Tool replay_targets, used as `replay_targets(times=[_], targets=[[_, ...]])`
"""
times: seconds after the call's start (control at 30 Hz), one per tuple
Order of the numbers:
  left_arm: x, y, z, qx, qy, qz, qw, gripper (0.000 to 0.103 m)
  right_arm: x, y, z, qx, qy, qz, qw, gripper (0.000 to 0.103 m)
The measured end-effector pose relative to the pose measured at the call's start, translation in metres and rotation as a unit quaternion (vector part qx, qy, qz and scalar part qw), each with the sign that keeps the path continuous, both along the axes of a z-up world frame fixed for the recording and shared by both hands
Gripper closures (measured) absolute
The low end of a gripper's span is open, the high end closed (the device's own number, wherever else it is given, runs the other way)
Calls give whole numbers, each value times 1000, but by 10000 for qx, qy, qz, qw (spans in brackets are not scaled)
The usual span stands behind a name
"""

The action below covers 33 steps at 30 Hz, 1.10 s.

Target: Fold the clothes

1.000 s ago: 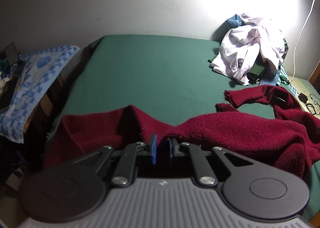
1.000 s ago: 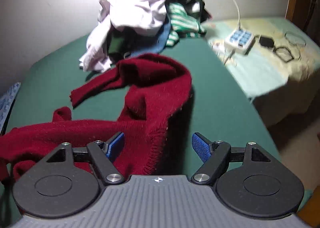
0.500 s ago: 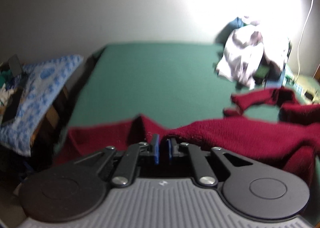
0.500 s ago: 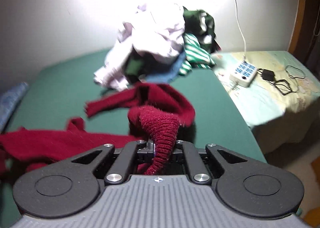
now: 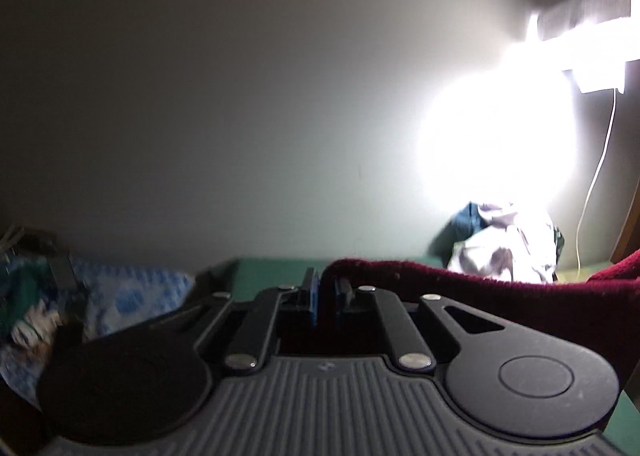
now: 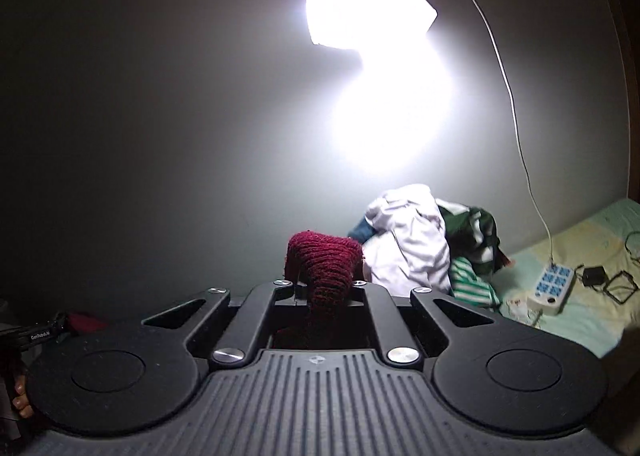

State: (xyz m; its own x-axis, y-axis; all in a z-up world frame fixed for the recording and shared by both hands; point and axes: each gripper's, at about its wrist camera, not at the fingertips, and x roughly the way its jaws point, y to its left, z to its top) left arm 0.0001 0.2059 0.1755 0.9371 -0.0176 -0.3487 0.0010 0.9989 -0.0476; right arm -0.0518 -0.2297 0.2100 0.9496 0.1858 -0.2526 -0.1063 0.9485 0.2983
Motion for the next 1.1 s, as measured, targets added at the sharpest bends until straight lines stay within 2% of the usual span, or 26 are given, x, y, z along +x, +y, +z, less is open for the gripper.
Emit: replay_targets(times=[0.23, 0.37, 0.57, 0.7, 0.8, 0.87, 0.97, 1.1], targets=[[-13, 17, 83, 199, -1029, 218, 9943, 97, -2, 18, 65, 62, -1036, 53, 9946, 97], [-9, 21, 122, 242, -1402, 392, 9890, 97, 14, 28, 88, -111, -1238, -21, 9922, 97], [26, 13, 144, 330, -1344, 646, 9883, 97, 70, 37, 90, -162, -1040, -39, 9944, 96], [64, 6, 139, 456, -1211, 971, 9868, 97, 115, 48, 79, -202, -938, -49, 9954, 96], [106, 5, 134, 405, -985, 1215, 9869, 97, 153, 63, 76, -438, -868, -145, 9952, 97], [130, 6, 135, 290, -895, 1339, 9865, 97, 174, 68, 77, -364, -852, -208, 9955, 97], [151, 4, 148, 199, -1035, 1454, 9837, 97, 192, 72, 85, -307, -1040, -300, 9937, 97], [157, -3, 175, 278, -1450, 1561, 9767, 97, 198, 74, 102, -355, -1504, -412, 9871, 97]])
